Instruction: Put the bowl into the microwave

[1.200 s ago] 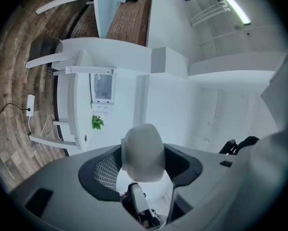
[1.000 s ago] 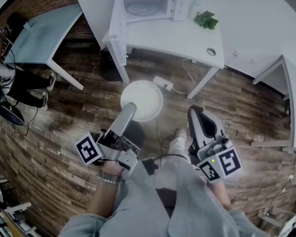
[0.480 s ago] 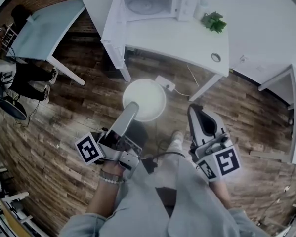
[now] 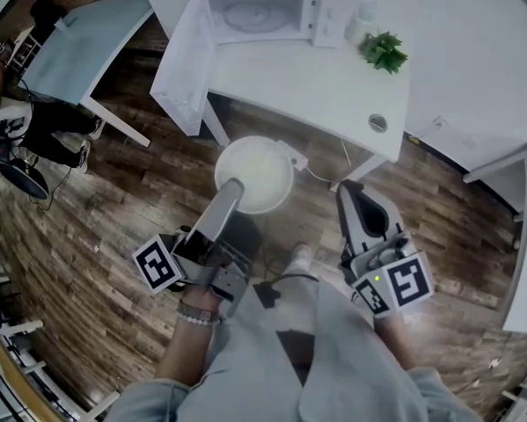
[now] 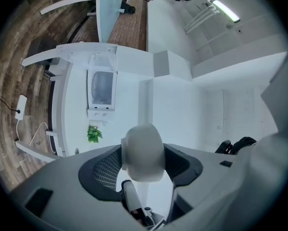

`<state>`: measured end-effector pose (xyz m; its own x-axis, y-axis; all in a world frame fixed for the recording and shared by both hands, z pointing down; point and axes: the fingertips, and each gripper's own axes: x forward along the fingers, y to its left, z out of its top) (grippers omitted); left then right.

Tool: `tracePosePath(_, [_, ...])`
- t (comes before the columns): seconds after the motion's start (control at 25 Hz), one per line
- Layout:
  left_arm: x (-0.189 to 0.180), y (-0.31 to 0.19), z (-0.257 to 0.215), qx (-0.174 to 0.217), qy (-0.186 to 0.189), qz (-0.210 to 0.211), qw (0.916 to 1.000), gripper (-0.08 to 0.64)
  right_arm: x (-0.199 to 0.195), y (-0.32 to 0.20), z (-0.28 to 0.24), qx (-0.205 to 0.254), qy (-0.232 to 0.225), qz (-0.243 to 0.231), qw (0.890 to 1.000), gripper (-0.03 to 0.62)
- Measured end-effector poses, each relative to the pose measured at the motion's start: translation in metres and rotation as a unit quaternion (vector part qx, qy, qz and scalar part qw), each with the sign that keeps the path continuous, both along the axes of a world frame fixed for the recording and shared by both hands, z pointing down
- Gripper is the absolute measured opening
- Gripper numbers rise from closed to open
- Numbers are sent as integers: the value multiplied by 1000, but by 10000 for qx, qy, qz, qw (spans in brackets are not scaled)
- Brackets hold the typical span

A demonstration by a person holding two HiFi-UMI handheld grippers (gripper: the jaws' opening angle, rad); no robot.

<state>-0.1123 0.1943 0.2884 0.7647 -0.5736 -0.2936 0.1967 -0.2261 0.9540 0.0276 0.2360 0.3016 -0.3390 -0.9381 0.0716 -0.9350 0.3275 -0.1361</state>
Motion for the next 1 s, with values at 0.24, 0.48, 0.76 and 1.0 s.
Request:
tracePosePath(0.24, [37,-17,0,23,23,-241,9997,255,43,-24,0,12,25,-209,9998,-5])
tracePosePath(0.48, [62,-36,-3,116,-10,-490,9987,255,74,-42,2,22,11,-362,9993,-5])
tracePosePath(0.76, [78,-45,-1,147,15,-649,9978,255,94,-51,7,-16,16,-462,9989,-5])
tracePosePath(1.0, [85,-48,2,79,-2,-702,9975,255,105,-54,13,-75,-60,-436,9990,-5])
